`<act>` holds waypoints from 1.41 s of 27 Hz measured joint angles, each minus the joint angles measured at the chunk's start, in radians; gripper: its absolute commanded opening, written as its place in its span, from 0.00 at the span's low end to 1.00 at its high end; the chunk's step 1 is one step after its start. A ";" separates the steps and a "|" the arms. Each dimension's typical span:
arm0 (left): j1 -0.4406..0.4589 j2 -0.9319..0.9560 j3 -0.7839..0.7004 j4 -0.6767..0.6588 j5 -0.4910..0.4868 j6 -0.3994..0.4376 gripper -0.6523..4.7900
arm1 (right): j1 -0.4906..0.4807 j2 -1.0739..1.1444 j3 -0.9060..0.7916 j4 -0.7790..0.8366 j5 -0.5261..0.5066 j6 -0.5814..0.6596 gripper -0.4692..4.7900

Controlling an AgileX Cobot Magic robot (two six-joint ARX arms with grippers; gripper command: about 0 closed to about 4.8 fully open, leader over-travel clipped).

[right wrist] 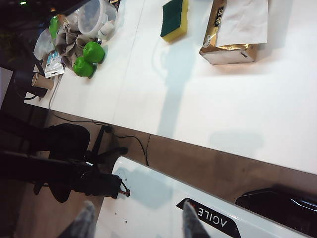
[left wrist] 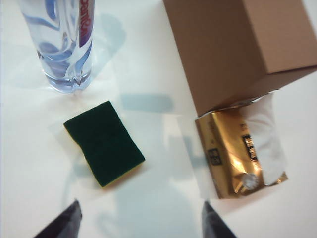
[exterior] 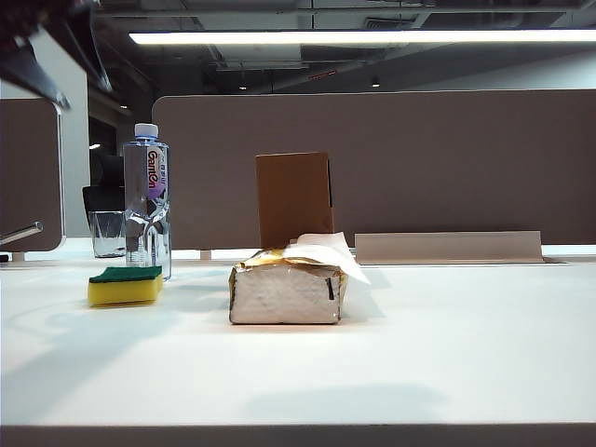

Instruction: Move the sponge from right to left to wipe the table, avoiding obstacles on the table, and finally reaching the bottle of mineral water.

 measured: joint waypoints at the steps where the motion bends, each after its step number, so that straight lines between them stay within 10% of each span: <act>1: 0.000 -0.021 0.000 -0.009 0.000 0.000 0.69 | 0.000 -0.004 0.000 0.000 0.000 0.000 0.52; 21: 0.000 -0.529 -0.082 -0.208 0.038 0.007 0.69 | 0.000 -0.034 0.001 0.010 0.000 -0.010 0.52; 38: 0.000 -0.824 -0.181 -0.203 -0.213 0.003 0.69 | 0.000 -0.039 0.098 0.036 0.225 -0.092 0.52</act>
